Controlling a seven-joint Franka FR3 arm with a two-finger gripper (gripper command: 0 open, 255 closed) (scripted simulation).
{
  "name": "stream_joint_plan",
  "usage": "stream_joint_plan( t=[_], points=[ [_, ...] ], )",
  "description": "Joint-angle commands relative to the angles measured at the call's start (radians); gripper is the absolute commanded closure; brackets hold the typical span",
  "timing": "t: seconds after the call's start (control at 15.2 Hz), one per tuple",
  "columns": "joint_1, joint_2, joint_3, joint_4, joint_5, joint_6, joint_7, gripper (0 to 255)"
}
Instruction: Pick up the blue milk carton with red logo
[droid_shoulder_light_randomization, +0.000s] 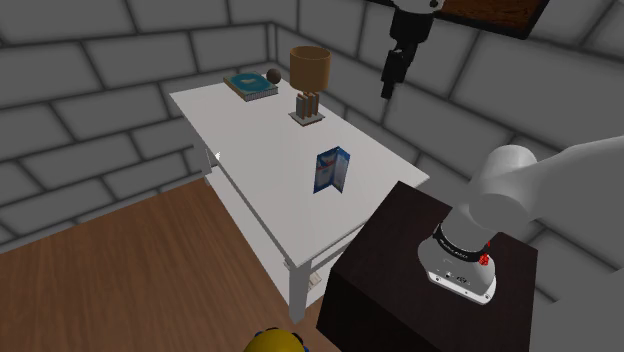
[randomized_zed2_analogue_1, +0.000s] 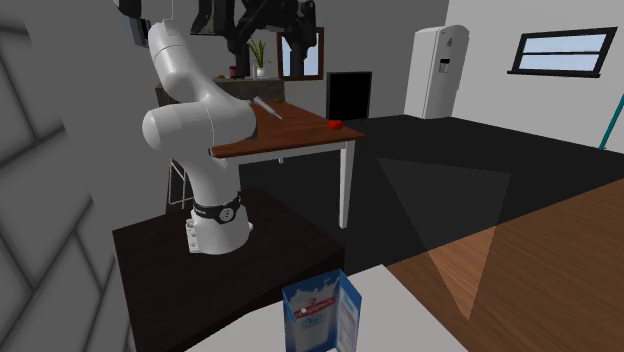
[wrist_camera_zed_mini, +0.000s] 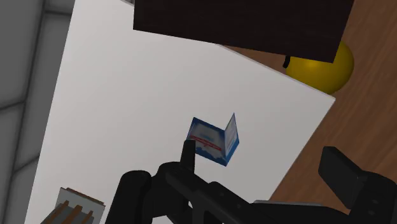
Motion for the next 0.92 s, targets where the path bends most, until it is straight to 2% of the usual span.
stream_joint_plan(
  t=[0.0, 0.46, 0.86],
  points=[
    [0.000, 0.000, 0.000, 0.000, 0.000, 0.000, 0.000, 0],
    [0.059, 0.058, -0.117, -0.176, -0.063, 0.237, -0.289, 0],
    [0.107, 0.186, -0.218, -0.264, -0.107, 0.454, -0.534, 0]
  ],
)
